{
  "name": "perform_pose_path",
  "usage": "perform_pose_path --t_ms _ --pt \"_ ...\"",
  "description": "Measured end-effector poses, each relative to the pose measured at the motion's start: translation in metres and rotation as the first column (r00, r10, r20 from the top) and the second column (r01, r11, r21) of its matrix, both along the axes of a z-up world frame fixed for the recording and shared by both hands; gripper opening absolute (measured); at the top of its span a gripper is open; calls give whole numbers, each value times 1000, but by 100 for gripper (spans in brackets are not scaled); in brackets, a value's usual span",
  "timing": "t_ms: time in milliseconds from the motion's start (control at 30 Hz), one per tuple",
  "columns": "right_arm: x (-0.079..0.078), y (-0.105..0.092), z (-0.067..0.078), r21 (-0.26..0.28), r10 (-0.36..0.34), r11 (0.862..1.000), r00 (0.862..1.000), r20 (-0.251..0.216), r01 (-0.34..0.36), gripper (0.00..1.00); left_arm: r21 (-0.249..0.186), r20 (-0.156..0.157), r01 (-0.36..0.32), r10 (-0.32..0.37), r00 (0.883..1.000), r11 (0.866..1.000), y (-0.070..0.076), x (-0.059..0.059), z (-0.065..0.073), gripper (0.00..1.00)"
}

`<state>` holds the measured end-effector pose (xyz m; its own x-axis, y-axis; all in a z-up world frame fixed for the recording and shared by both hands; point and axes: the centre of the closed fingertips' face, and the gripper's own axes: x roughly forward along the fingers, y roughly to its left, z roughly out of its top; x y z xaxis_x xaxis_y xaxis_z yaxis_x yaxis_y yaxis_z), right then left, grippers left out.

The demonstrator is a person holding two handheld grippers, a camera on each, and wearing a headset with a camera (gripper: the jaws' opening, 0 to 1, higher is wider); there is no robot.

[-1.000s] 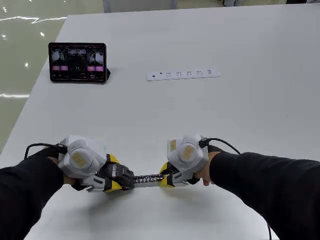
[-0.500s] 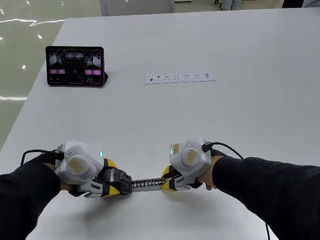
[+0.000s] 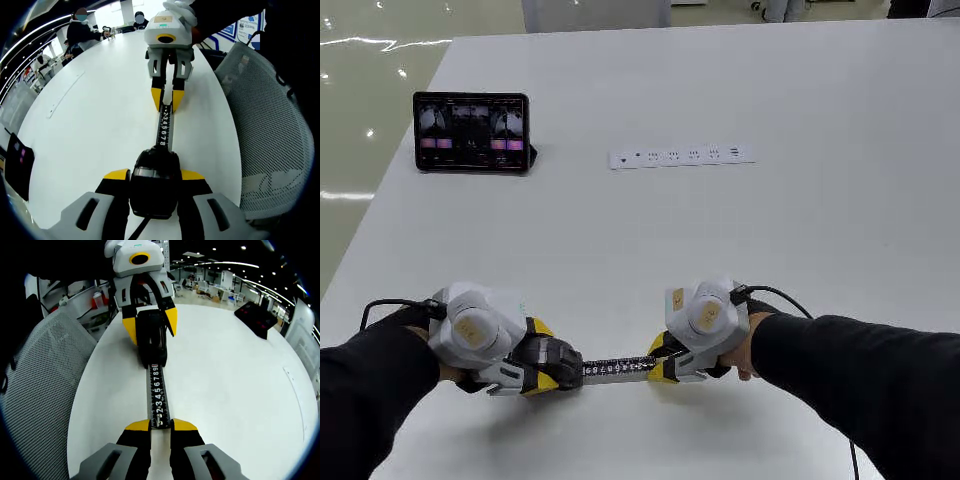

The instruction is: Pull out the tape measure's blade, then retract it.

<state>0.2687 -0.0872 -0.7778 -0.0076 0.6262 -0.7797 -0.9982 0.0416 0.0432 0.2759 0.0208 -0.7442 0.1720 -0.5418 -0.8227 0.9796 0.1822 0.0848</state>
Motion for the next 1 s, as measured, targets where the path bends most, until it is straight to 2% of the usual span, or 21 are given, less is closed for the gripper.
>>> perform_pose_path --t_ms 667,1000 --pt "0 -8 -2 1 -1 1000 1000 3 1 10 0 -5 8 -8 1000 1000 0 0 0 31" --pt "1 -16 -2 -4 -4 1000 1000 -9 4 10 -9 0 -13 13 1000 1000 0 1 0 32"
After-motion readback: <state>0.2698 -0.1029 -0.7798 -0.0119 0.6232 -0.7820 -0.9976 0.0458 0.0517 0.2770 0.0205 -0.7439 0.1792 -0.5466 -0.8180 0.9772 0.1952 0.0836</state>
